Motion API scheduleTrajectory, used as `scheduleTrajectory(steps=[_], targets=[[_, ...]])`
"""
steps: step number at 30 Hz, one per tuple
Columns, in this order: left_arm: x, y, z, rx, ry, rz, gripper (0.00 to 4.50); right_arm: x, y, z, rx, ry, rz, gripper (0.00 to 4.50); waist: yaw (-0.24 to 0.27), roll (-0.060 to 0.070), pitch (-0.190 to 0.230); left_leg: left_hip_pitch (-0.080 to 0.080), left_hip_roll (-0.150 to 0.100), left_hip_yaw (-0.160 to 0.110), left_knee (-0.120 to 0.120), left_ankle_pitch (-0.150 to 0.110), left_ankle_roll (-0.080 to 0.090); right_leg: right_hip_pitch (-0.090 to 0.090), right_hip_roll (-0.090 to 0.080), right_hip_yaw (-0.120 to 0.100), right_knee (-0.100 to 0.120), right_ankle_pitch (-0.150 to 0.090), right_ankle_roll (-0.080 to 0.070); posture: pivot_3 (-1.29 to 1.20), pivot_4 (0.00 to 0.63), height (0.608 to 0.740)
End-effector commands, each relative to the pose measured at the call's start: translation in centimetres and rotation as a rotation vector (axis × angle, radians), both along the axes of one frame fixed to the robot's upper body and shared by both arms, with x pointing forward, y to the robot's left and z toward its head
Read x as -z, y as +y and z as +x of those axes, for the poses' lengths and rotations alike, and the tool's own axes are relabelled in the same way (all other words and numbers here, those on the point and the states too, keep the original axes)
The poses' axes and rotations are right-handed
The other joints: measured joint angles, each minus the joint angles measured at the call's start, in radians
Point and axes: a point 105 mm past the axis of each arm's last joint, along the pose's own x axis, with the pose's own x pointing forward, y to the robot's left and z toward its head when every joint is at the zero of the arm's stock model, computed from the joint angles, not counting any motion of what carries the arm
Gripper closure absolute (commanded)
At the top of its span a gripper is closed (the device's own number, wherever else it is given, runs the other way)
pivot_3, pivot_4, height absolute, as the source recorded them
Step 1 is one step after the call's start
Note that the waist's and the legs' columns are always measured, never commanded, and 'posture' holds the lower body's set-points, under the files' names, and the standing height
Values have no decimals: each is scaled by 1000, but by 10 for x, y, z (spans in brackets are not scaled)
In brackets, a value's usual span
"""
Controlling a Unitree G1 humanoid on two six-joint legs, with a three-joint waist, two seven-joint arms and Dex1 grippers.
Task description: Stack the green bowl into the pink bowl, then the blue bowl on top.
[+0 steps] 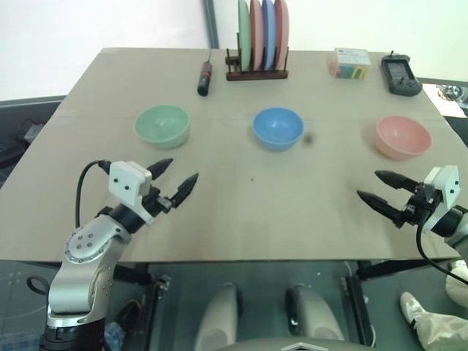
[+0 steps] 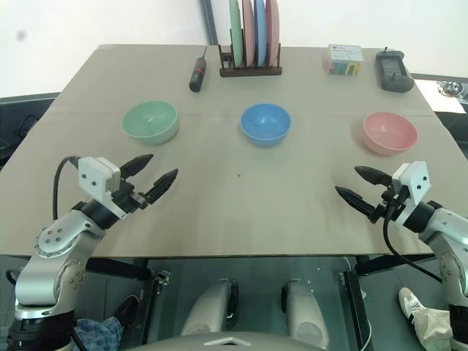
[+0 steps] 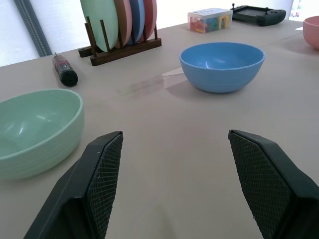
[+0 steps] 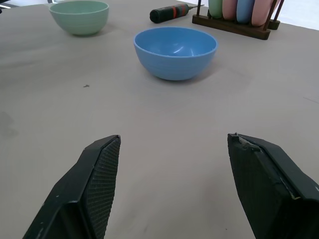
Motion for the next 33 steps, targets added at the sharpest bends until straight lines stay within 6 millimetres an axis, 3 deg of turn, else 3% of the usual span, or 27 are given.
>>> scheduleTrajectory(steps=[1, 7, 15, 17, 26, 33], targets=[[-11, -5, -4, 17, -49, 5, 902, -15, 0, 1, -2, -50, -30, 935, 0, 0, 0, 0, 0, 0, 0, 0, 0, 0, 0, 0, 0, 0, 0, 0, 150, 740], [-16, -20, -14, 159, -32, -91, 902, -16, -14, 23, 105, -48, -161, 935, -2, 0, 0, 0, 0, 1, 0, 0, 0, 0, 0, 1, 0, 0, 0, 0, 150, 740], [-27, -49, -23, 430, -14, -198, 902, -45, -53, 81, 282, -98, -421, 935, -2, 0, 0, 0, 0, 1, 0, 0, 0, -1, 0, 1, 0, 2, -3, 0, 150, 740], [-27, -56, -24, 493, -6, -191, 902, -43, -64, 94, 313, -52, -469, 935, -2, 0, 0, 0, 0, 1, 0, 0, 0, -1, 0, 1, 0, 2, -3, 0, 150, 740], [-28, -72, -22, 605, -4, -180, 902, -15, -78, 138, 376, 185, -476, 935, -15, 0, 0, -1, -1, 2, 0, 0, 0, -1, 0, 2, -1, 4, 1, 0, 150, 740], [-26, -77, -23, 612, -10, -183, 902, -12, -76, 149, 355, 239, -573, 935, -28, 1, 1, -1, -1, 2, -1, 0, 0, -2, 0, 2, -1, 4, 1, 0, 150, 740]])
